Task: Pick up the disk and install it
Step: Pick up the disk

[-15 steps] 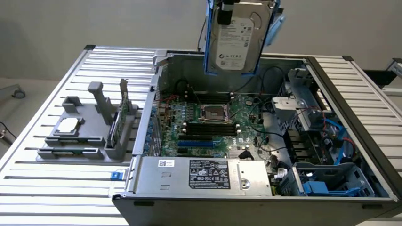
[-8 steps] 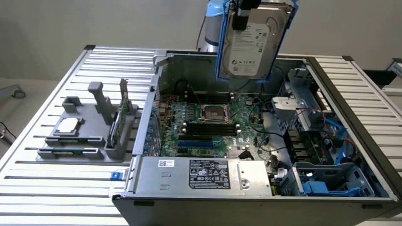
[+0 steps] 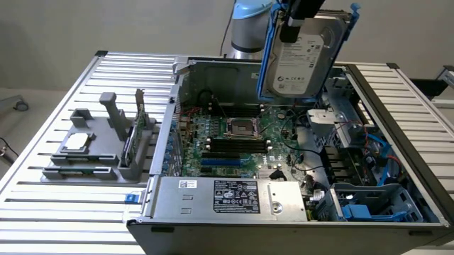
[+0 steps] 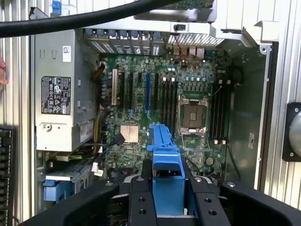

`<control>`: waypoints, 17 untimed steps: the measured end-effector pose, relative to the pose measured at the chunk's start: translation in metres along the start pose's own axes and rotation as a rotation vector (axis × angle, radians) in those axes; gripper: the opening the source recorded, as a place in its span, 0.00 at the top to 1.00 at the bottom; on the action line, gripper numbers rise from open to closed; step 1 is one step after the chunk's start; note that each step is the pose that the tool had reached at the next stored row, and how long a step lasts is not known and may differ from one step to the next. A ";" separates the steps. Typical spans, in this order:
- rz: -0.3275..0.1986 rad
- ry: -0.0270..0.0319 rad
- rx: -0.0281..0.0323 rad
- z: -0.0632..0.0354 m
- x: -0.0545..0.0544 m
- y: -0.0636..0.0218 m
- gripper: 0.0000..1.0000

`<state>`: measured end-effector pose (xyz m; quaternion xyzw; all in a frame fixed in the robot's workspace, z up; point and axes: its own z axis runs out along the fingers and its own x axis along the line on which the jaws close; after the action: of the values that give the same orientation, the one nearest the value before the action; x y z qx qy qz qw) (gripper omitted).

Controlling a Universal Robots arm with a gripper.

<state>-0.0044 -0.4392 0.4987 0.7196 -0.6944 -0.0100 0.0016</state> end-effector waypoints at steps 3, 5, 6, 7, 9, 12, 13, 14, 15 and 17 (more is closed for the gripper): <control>0.000 0.0000 -0.0001 -0.0003 0.009 -0.0078 0.67; 0.000 0.0000 -0.0002 -0.0004 0.015 -0.0130 0.67; 0.000 0.0000 -0.0002 -0.0005 0.018 -0.0155 0.67; 0.000 0.0000 -0.0003 -0.0006 0.022 -0.0181 0.67; 0.000 0.0000 -0.0004 -0.0007 0.028 -0.0229 0.67; 0.000 -0.0001 -0.0009 -0.0009 0.038 -0.0297 0.67; 0.000 -0.0001 -0.0010 -0.0010 0.041 -0.0319 0.67; 0.000 0.0000 -0.0012 -0.0011 0.044 -0.0341 0.67; 0.000 -0.0001 -0.0014 -0.0012 0.048 -0.0363 0.67; 0.000 0.0000 -0.0018 -0.0014 0.054 -0.0406 0.67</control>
<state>0.0381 -0.4922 0.4988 0.7195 -0.6944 -0.0107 0.0023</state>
